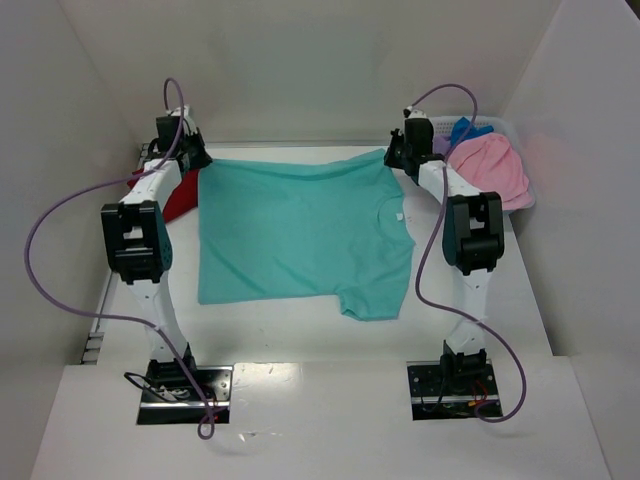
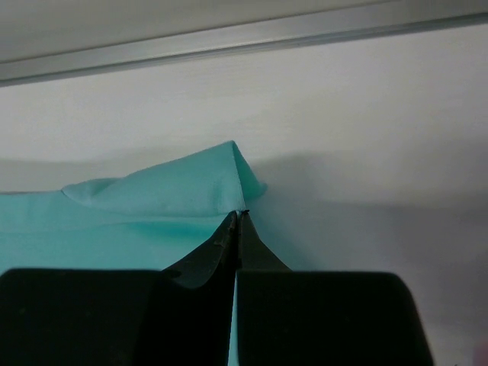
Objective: Fold and stack the t-shirts
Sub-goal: Grap the side of the flattened tshirt furthest away from the robot with both arms
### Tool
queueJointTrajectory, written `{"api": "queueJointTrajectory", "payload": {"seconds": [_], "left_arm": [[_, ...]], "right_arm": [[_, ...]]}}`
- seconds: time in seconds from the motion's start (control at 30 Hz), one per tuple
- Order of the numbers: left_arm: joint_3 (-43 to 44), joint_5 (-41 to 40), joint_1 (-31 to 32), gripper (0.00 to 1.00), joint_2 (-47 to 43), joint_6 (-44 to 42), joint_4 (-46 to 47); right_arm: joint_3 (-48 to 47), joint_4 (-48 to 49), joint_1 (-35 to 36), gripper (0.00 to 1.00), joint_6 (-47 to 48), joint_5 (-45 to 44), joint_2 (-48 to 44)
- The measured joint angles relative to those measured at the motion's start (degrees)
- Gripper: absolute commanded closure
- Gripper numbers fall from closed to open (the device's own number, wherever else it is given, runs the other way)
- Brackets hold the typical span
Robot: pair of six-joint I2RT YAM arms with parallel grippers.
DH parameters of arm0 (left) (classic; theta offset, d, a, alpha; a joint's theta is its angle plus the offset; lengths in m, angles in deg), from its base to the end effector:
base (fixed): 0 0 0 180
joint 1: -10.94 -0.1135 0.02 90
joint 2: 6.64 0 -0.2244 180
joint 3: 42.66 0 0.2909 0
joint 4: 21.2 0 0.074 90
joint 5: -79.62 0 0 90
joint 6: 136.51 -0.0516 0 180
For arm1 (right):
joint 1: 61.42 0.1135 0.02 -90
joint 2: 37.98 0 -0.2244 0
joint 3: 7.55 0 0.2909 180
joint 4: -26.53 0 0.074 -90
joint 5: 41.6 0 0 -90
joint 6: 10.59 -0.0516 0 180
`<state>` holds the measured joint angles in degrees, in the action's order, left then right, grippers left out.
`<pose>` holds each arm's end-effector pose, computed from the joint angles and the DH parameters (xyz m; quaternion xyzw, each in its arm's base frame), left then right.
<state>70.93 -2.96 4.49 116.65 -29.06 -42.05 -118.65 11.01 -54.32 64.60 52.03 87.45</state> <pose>0.5350 0.0538 0.1884 -0.1480 0.8545 -0.1034 0.4871 0.5362 0.0701 0.1619 0.0423 0.8640 0.1221 0.4865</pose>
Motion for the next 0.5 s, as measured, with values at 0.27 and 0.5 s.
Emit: {"api": "queueJointTrajectory", "payload": {"seconds": [0.27,0.5], "left_arm": [[-11.3,-0.2,0.0,1.00,-13.5,-0.9,1.6],[-20.7,0.1,0.0,1.00,-15.9,-1.0,-0.1]], "right_arm": [[8.0,0.9,0.0,1.00,0.5,-0.8,-8.9],[18.9,2.5,0.0,1.00,0.5,-1.5,-15.3]]}}
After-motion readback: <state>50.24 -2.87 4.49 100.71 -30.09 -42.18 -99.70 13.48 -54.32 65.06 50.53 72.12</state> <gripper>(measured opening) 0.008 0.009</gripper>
